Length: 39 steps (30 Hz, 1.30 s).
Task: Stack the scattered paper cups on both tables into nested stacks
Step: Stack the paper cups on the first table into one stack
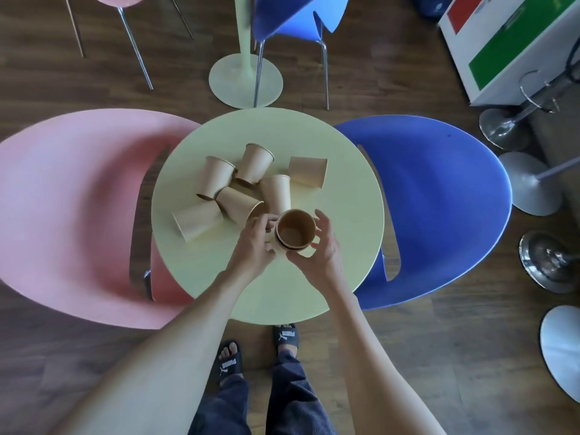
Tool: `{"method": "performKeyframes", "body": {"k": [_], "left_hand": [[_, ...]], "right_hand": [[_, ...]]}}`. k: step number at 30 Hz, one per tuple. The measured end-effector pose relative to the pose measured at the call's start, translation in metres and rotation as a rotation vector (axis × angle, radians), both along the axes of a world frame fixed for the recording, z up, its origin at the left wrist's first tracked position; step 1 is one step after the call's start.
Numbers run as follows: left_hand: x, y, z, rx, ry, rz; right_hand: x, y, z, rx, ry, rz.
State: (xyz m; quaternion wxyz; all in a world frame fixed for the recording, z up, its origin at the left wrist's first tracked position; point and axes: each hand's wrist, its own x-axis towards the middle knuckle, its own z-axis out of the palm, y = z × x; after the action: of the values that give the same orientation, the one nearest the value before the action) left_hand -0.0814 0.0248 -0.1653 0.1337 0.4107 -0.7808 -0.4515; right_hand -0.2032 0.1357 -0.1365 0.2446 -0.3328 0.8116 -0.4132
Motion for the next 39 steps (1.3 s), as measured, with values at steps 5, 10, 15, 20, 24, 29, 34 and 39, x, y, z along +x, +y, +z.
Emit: {"method": "performKeyframes", "body": {"k": [5, 10, 15, 20, 24, 29, 34, 39], "left_hand": [[0.013, -0.026, 0.009, -0.477, -0.176, -0.036], [0.013, -0.058, 0.017, -0.647, -0.34, -0.176], [0.006, -0.073, 0.017, -0.625, -0.454, -0.282], [0.001, -0.07, 0.018, -0.655, -0.479, -0.299], [-0.007, -0.067, 0.028, -0.652, -0.326, -0.159], [-0.026, -0.049, 0.066, -0.547, 0.063, 0.199], [-0.037, -0.018, 0.084, -0.119, 0.43, 0.322], [-0.039, 0.006, 0.075, -0.048, 0.433, 0.204]], "right_hand": [[0.008, -0.006, -0.007, 0.085, -0.01, 0.032], [0.013, -0.016, -0.016, 0.082, -0.009, -0.037], [0.015, -0.019, -0.02, 0.052, 0.067, -0.083], [0.015, -0.015, -0.021, 0.048, 0.078, -0.101], [0.011, -0.013, -0.019, 0.062, 0.043, -0.148], [0.006, -0.013, -0.016, 0.054, 0.032, -0.174], [0.001, -0.01, -0.013, 0.039, 0.023, -0.18], [-0.004, -0.007, -0.012, 0.006, 0.052, -0.196]]}}
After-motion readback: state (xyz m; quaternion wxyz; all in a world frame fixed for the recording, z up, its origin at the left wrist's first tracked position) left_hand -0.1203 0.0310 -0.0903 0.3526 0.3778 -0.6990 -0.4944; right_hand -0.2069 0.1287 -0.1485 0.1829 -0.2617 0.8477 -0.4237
